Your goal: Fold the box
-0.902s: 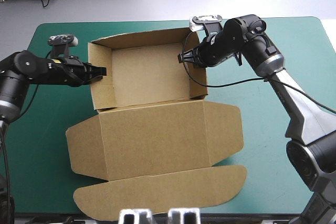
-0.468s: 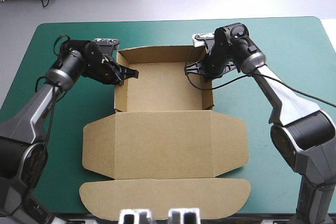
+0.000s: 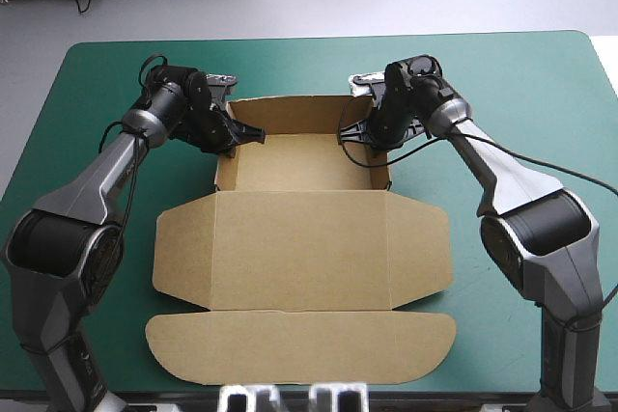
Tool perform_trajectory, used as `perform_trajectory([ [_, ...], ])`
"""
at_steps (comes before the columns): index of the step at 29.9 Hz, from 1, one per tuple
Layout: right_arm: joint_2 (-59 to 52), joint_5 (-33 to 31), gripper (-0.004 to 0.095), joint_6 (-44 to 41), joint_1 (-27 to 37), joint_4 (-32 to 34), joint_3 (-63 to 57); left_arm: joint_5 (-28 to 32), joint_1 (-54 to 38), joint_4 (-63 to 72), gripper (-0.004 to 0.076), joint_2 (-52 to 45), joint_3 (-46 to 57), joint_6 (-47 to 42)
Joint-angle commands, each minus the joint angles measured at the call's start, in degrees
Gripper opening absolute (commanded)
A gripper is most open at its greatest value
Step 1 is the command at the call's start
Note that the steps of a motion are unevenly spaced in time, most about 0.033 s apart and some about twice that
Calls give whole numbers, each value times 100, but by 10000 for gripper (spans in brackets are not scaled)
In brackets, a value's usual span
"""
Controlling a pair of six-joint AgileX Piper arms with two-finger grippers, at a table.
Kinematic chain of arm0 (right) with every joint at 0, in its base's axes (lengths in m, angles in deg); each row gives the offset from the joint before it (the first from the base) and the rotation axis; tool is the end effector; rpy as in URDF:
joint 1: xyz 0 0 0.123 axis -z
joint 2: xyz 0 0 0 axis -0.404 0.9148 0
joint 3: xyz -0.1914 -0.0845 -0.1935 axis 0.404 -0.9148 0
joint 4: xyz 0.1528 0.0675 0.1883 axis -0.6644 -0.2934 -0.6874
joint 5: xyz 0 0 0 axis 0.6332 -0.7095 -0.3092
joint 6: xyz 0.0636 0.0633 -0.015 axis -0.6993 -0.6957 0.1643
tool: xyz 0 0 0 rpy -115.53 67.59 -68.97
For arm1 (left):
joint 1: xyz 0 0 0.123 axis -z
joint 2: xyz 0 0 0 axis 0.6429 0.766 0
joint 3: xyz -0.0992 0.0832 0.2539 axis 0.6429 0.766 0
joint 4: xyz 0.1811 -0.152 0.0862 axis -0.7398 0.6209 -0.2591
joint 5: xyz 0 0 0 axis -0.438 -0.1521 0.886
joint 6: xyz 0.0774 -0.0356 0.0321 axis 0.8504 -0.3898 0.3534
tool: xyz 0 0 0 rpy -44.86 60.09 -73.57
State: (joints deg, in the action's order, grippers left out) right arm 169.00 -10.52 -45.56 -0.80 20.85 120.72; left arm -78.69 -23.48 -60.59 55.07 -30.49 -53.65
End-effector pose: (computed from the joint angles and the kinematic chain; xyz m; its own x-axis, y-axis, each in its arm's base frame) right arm 0.4054 0.1928 0.2674 -0.9178 -0.2566 -0.3030 -0.3019 0.9467 0.1126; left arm 0.3927 -0.1253 0.2681 -0.9455 0.1512 -0.2885 0.1937 0.9731 -0.1250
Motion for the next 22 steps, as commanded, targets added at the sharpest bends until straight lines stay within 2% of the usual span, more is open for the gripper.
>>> perform_trajectory([
  [1, -212, 432, 62, 454, -126, -340, 199, 76, 153, 568, 0, -96, -158, 445],
  [3, -212, 232, 153, 454, -126, -48, 278, -123, 153, 542, 24, -96, -253, 532],
  [6, -212, -107, 351, 442, -126, 372, 462, -318, 139, 520, 97, -96, -491, 611],
  [8, -212, -212, 420, 442, -126, 510, 591, -377, 139, 520, 148, -96, -633, 803],
  [15, -212, -345, 448, 434, -126, 580, 950, -352, 139, 544, 385, -96, -841, 855],
  [22, -212, -357, 449, 136, -126, 1166, 978, -163, 139, 544, 403, -96, -841, 775],
])
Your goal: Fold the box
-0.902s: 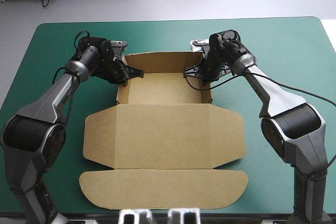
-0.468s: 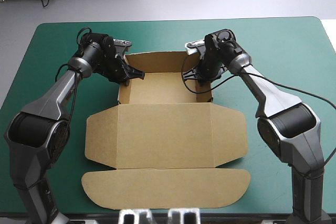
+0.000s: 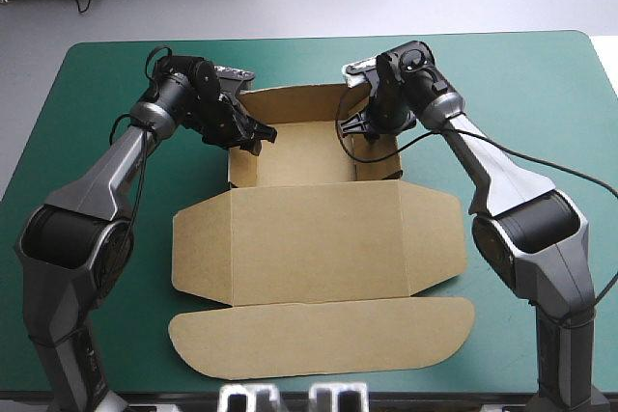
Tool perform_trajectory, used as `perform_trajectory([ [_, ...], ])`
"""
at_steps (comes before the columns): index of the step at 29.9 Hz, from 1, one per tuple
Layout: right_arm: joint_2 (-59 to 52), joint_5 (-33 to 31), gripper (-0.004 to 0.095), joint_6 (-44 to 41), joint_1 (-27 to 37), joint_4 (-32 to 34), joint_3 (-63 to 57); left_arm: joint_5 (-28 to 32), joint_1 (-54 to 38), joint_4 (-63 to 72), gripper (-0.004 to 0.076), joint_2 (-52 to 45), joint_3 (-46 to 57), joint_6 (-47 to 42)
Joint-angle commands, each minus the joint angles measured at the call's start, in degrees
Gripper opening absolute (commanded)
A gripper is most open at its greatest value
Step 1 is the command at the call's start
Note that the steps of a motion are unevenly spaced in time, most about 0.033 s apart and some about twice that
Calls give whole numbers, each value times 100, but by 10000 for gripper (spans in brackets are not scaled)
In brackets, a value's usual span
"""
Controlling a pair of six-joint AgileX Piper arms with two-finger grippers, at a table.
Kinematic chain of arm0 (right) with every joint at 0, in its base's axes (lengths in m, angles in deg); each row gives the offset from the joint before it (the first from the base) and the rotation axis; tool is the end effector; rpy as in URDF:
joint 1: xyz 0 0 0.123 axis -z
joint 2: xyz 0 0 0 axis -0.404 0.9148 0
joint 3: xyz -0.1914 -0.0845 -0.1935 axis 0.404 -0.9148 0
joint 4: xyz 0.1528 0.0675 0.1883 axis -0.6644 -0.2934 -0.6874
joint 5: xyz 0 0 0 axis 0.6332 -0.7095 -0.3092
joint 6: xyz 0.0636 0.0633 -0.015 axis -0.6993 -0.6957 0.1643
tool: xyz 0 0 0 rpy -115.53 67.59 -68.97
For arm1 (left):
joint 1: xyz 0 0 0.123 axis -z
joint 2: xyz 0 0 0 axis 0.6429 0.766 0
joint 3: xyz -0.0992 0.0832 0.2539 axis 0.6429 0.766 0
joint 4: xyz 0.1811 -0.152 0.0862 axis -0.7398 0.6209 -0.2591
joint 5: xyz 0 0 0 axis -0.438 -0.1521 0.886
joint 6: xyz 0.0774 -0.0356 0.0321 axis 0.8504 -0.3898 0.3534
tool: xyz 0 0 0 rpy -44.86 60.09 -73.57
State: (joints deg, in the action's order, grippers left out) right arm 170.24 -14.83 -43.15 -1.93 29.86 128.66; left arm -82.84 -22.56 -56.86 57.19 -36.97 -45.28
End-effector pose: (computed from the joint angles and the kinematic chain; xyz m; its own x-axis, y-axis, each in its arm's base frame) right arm 0.4133 0.1917 0.2944 -0.8617 -0.3587 -0.3589 -0.3647 0.9296 -0.0534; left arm 0.3988 -0.1401 0.2830 -0.9068 0.2874 -0.3085 0.3439 0.9275 -0.1467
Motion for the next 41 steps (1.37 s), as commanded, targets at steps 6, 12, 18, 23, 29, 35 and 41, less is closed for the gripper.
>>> perform_trajectory([
  [6, -337, 382, 449, -306, 41, 332, 185, 821, 47, 171, 403, -308, -192, -536],
  [12, -337, 288, 449, -259, 166, 264, 279, 744, 47, -210, 403, -308, -333, -536],
  [18, -363, -48, 449, -46, 220, 203, 1083, -44, 47, -626, 403, -319, -1142, -536],
  [23, -575, -48, 441, 161, 220, 234, 1730, -653, 47, -730, 396, -350, -2145, -470],
  [29, -1045, -59, 393, -163, 300, 153, 1714, -653, 47, -701, 215, -953, -2473, -393],
  [35, -1242, -59, 393, -239, 838, -931, 1714, -653, 47, 94, -11, -2104, -2473, 477],
  [41, -1242, -49, 387, 18, 1378, -1972, 973, -653, 47, 129, -10, -3249, -2306, 491],
])
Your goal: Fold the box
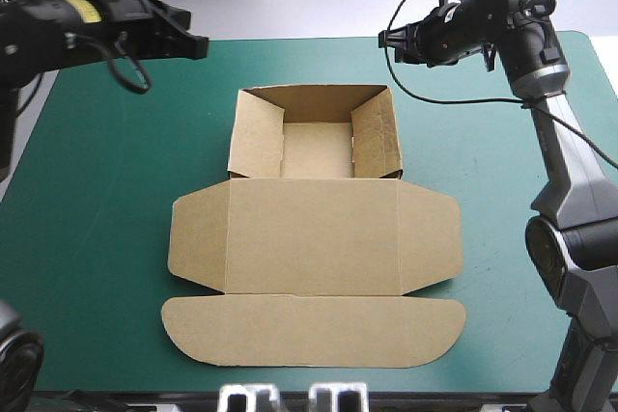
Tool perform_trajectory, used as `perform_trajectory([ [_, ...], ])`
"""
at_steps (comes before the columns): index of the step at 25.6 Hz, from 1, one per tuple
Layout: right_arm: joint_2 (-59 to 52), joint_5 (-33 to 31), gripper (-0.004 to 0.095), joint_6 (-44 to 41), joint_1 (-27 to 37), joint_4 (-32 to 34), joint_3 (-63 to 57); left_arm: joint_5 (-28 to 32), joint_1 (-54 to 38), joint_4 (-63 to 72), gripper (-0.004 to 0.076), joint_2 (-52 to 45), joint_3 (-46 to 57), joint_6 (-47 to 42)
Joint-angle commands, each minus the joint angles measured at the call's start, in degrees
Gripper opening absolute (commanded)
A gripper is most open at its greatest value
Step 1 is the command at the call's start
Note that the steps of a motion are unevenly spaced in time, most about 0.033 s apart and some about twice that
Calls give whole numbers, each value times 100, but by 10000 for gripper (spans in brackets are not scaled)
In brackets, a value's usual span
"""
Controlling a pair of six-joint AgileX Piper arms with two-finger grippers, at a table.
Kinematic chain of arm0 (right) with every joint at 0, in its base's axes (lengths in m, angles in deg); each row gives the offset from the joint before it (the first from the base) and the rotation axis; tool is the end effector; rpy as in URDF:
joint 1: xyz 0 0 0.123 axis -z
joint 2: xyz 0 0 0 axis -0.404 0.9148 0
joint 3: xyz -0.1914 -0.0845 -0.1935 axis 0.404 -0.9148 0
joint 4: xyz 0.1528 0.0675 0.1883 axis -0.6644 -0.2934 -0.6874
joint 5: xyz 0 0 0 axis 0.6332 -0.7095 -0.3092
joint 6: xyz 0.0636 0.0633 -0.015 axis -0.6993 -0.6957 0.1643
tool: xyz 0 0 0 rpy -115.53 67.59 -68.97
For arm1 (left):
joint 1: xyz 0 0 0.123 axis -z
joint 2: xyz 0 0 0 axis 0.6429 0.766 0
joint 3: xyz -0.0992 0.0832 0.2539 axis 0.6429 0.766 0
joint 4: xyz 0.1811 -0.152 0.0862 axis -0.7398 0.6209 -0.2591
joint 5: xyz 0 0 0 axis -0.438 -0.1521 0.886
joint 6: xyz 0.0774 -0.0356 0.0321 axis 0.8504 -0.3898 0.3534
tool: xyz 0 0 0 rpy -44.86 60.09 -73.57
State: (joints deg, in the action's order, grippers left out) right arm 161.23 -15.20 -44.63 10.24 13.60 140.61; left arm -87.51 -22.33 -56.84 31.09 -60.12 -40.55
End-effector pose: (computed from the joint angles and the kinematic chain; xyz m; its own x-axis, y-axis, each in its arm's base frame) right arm 0.4021 0.1151 0.4242 -0.7746 -0.0172 -0.6322 -0.2268 0.9407 0.2522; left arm 0.2478 -0.0943 0.5557 -0.3957 0.2272 -0.8898 0.4759 0.8794 0.0129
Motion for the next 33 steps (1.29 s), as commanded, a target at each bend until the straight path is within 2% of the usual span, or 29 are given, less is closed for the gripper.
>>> perform_trajectory([
  [1, -341, -12, 386, 210, 164, -327, -448, -186, 24, 127, -10, -852, 168, 18],
  [3, -341, 1, 386, 435, 164, -242, -872, -186, 24, 103, -10, -1328, 592, 74],
  [6, -330, 197, 386, 687, 164, -488, -1306, -186, 24, -110, -10, -2025, 1505, 173],
  [9, -269, 382, 386, 686, 164, -515, -1488, -156, 24, -496, -10, -2742, 2566, 108],
  [16, 191, 151, 385, 1101, 154, -1236, -1488, 506, 24, -1108, -10, -4673, 5480, -514],
  [20, 536, 57, 384, 1161, 154, -1411, -1488, 573, 24, -1148, -10, -5602, 6823, -866],
  [22, 680, 44, 173, 1095, 154, -1411, -1488, 595, 24, -1148, -10, -6205, 7654, -1218],
  [23, 679, 119, -19, 1071, 154, -1400, -1488, 553, 24, -1148, -10, -6556, 7996, -1617],
  [24, 679, 128, -6, 1057, 154, -1382, -1434, 507, 24, -1137, -10, -6703, 8084, -1799],
  [26, 624, -13, -14, 921, 243, -1030, -987, 107, 24, -1200, -10, -7070, 8187, -1965],
  [29, 479, -13, -15, 882, 434, -598, -570, -178, 24, -1386, -10, -7212, 8187, -2029],
  [33, 217, -13, -15, 895, 1296, 844, -339, -99, 24, -1398, -10, -7257, 8187, -2403],
])
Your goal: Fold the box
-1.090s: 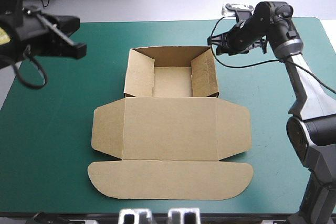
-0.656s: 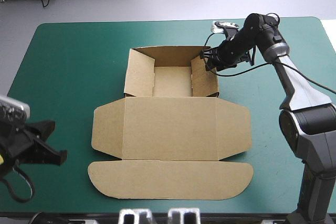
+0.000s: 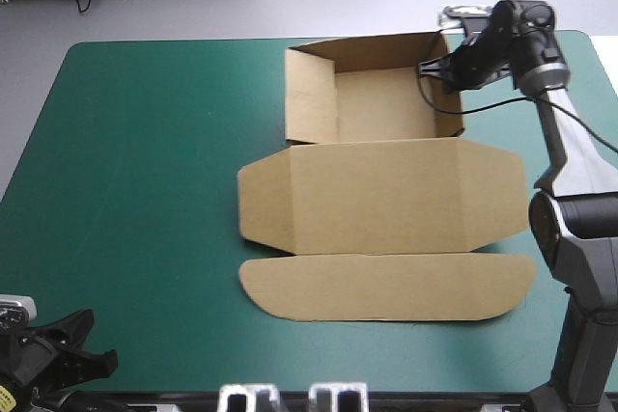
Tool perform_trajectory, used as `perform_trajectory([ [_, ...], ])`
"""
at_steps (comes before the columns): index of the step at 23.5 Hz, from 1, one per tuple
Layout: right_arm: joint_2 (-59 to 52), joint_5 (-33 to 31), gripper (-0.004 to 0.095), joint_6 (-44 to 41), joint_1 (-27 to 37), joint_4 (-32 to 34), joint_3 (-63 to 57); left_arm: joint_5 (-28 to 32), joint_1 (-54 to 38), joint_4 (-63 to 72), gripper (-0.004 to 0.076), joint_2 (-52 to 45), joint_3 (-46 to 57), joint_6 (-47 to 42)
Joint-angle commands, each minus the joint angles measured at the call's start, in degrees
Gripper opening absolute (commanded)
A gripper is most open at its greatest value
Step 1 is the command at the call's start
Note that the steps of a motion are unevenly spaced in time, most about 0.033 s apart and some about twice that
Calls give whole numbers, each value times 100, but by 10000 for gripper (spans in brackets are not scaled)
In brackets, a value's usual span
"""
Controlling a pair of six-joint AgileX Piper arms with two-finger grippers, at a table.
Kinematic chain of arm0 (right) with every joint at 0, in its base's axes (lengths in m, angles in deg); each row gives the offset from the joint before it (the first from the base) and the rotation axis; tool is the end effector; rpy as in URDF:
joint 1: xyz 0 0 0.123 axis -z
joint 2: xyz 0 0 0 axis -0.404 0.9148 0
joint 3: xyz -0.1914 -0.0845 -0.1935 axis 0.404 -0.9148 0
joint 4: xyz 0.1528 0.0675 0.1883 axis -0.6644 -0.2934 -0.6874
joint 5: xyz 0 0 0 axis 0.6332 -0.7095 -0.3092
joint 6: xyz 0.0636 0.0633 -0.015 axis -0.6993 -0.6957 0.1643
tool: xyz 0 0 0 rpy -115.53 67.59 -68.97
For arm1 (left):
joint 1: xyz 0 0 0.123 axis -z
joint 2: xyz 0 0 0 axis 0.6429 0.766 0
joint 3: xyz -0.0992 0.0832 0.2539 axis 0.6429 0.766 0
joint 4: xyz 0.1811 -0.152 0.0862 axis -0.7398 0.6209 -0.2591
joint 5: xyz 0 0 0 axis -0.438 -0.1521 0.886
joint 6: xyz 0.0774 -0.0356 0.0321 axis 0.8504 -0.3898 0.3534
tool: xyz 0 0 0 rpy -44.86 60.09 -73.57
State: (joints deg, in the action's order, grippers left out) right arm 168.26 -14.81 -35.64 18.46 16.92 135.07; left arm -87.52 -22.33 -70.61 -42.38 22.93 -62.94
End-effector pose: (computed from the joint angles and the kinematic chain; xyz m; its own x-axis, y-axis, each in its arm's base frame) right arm 0.4494 0.0547 0.3426 -0.8667 -0.0872 -0.4912 -0.1642 0.9796 0.1158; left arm 0.0015 0.0060 0.3281 -0.6183 -0.0290 -0.7854 0.1213 0.9838 -0.1317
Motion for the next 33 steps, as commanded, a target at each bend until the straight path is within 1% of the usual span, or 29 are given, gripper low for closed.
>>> perform_trajectory([
  [1, -490, -51, -15, -3, 791, 437, 215, -98, 24, -21, -10, 90, -117, -164],
  [2, -467, -51, -15, -3, 1231, 210, 205, -98, 24, -21, -10, 90, -117, -164],
  [3, -453, -51, -15, -3, 1497, 132, 205, -98, 24, -21, -10, 90, -117, -164],
  [6, -356, -51, -14, 8, 2111, 171, 195, -98, 24, -47, -10, 90, -117, -192],
  [9, -200, -51, -7, 42, 2471, 291, 171, -61, 24, -84, -10, 101, -117, -192],
  [11, -64, -51, 36, 65, 2547, 380, 173, -51, 24, -124, -10, 101, -117, -192],
  [13, 100, -51, 130, 81, 2578, 433, 173, -51, 24, -138, -10, 101, -117, -192],
  [14, 248, -51, 276, -11, 2578, 446, 173, -51, 24, -138, -10, 101, -117, -192],
  [16, 343, -51, 418, -89, 2578, 435, 173, -51, 24, -138, -10, 101, -117, -192],
  [17, 341, -51, 427, -77, 2578, 449, 173, -51, 24, -156, -10, 101, -117, -192],
  [22, 67, -51, 426, -88, 2578, 601, 173, -51, 24, -307, -10, 101, -117, -172],
  [26, -720, -51, 425, -88, 2578, 485, 173, -51, 24, -345, -10, 101, -117, -22],
  [27, -1079, -51, 369, -88, 2578, 39, 165, -51, 24, -366, -10, 101, -117, 2],
  [28, -1273, -62, 317, -74, 2578, -210, 165, -51, 24, -366, -10, 101, -117, 2],
  [29, -1719, -62, 143, 231, 2536, -819, -13, -51, 24, -366, -10, 101, -108, 2],
  [30, -2204, -62, -16, 414, 2425, -943, -350, -51, 24, -366, -10, 101, -37, 2],
  [31, -2496, -62, -11, 402, 2329, -892, -595, -22, 24, -390, -10, 101, 10, 11],
  [32, -3029, -51, -7, 415, 2167, -739, -1181, 46, 24, -456, -10, 101, 121, 169],
  [33, -3274, -51, -7, 415, 2080, -731, -1443, 100, 24, -484, -10, 101, 170, 229],
])
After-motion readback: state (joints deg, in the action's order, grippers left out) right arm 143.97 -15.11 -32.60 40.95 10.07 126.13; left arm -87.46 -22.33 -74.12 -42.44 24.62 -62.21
